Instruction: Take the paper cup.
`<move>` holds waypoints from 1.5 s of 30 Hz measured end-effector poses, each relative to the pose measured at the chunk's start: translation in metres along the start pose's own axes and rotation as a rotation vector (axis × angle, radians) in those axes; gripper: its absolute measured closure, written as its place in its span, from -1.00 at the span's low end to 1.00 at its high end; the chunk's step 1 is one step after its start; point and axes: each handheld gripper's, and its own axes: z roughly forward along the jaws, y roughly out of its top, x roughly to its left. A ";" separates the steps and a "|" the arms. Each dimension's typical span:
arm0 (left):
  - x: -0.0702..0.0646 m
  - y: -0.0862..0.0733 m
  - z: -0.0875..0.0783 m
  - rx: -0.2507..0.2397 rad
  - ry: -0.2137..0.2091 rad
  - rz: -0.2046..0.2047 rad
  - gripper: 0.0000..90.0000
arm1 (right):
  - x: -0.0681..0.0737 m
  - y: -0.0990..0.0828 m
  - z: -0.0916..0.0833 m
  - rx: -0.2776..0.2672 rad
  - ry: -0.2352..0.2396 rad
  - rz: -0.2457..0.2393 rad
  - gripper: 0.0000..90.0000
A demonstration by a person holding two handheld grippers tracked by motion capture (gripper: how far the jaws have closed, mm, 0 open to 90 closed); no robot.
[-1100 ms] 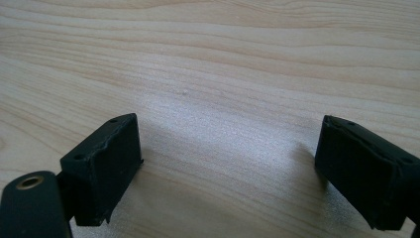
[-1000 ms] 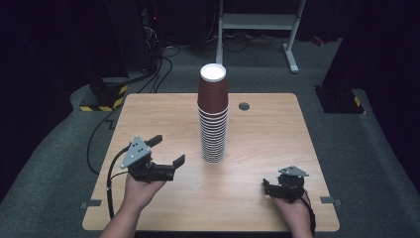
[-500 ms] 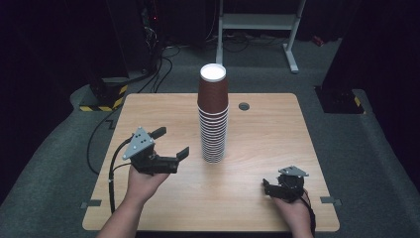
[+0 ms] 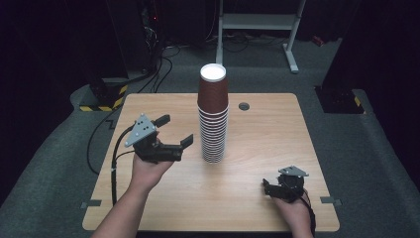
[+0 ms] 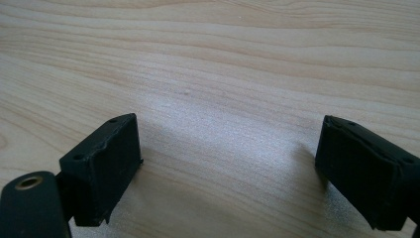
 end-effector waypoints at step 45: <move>0.002 0.048 0.076 -0.007 -0.015 0.016 -1.00 | 0.000 0.000 0.000 0.001 0.017 -0.018 -0.79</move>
